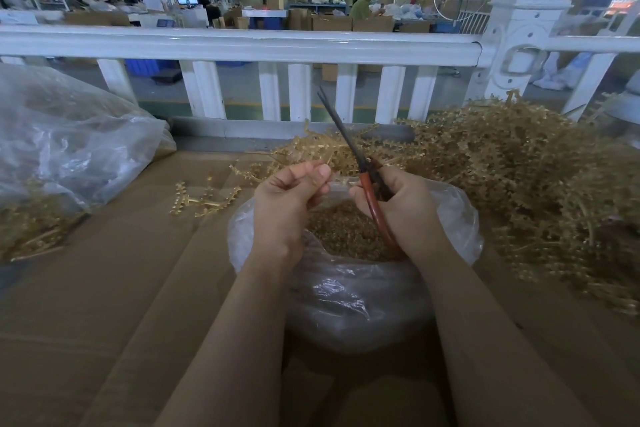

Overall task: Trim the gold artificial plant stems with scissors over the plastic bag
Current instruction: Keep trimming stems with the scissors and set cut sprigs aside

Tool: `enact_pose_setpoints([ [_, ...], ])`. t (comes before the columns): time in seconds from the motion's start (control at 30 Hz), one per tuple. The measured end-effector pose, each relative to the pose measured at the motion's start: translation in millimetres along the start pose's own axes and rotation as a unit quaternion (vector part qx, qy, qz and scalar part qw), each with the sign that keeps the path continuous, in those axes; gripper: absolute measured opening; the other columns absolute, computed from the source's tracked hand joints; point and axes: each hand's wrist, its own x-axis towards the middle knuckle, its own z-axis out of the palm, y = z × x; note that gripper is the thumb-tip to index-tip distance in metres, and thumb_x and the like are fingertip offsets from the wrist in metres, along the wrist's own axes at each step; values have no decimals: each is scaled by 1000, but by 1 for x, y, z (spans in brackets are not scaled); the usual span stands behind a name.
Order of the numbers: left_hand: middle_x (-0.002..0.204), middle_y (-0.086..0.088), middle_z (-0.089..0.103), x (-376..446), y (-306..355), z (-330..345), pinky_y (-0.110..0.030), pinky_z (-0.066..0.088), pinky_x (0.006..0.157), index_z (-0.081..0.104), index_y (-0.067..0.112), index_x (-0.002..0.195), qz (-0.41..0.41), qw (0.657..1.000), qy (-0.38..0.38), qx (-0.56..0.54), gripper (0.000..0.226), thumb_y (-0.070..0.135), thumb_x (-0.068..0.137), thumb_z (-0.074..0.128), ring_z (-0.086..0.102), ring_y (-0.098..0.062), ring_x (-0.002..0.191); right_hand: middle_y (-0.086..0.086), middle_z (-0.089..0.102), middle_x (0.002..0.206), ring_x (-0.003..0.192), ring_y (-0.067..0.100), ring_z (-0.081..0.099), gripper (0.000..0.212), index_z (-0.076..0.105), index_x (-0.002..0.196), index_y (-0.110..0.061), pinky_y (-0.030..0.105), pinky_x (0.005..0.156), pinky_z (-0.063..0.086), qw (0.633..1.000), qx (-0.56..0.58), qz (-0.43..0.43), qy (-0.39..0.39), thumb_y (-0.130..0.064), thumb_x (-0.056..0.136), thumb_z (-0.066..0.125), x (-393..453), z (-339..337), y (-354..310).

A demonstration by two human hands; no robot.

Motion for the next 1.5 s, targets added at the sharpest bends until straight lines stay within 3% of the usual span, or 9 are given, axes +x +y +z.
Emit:
enact_pose_setpoints([
  [0.1,72,3,71,1,-1,-2,-17,51,65,74,12,88,36,999,10,8,4,12,84,73,61,-5,65,-21,66,65,61,-4,61,21,68,72,-34,10,55,44,999,-52,6,-1,-47,73,84,1,1,0],
  [0.17,73,3,71,2,-1,-3,-17,50,65,72,10,89,57,998,15,15,3,9,89,69,60,-6,67,-25,67,70,65,-3,63,37,68,74,-37,13,58,45,996,-94,7,5,-70,61,76,1,2,0],
  [0.23,73,4,71,2,-1,-4,-18,49,66,70,9,90,67,997,15,23,4,9,91,67,60,-6,68,-27,68,75,70,-3,64,48,68,79,-37,21,60,47,990,-140,2,8,-80,59,68,-1,2,0],
  [0.3,74,4,70,2,0,-5,-18,49,66,69,10,91,69,997,11,24,5,8,93,64,60,-6,69,-25,67,75,75,-4,63,51,63,82,-38,19,59,45,980,-197,-21,8,-85,61,63,-3,2,1],
  [0.47,71,6,65,2,2,-6,-18,48,67,65,14,84,69,997,8,23,18,4,97,57,58,-5,67,-21,65,85,85,5,62,57,60,99,-40,27,70,51,962,-265,-60,6,-87,67,53,-5,2,-1],
  [1.13,70,6,71,-1,7,-5,-14,45,63,69,15,86,24,999,9,-27,18,4,95,58,63,-2,67,-17,65,82,83,8,62,53,61,92,-35,33,74,55,949,-307,-63,-17,-82,69,56,-4,0,2],
  [1.23,71,6,72,-1,7,-5,-13,46,60,70,15,87,19,999,20,-39,18,3,94,58,65,-1,67,-18,65,83,84,7,62,51,62,95,-39,25,71,52,948,-310,-64,-21,-83,69,55,-3,-1,1],
  [1.37,76,5,74,1,7,-5,-13,46,62,71,14,92,9,998,34,-43,14,5,93,61,66,-1,70,-23,60,73,69,-5,53,43,59,89,-45,6,59,33,939,-335,-70,-10,-84,72,55,-5,-2,-1],
  [1.5,77,5,74,1,8,-5,-12,47,62,70,12,96,1,998,36,-54,9,7,92,64,67,-1,69,-27,54,66,63,-15,44,42,58,88,-47,6,54,26,937,-344,-64,-1,-86,72,53,-5,-1,-3],
])
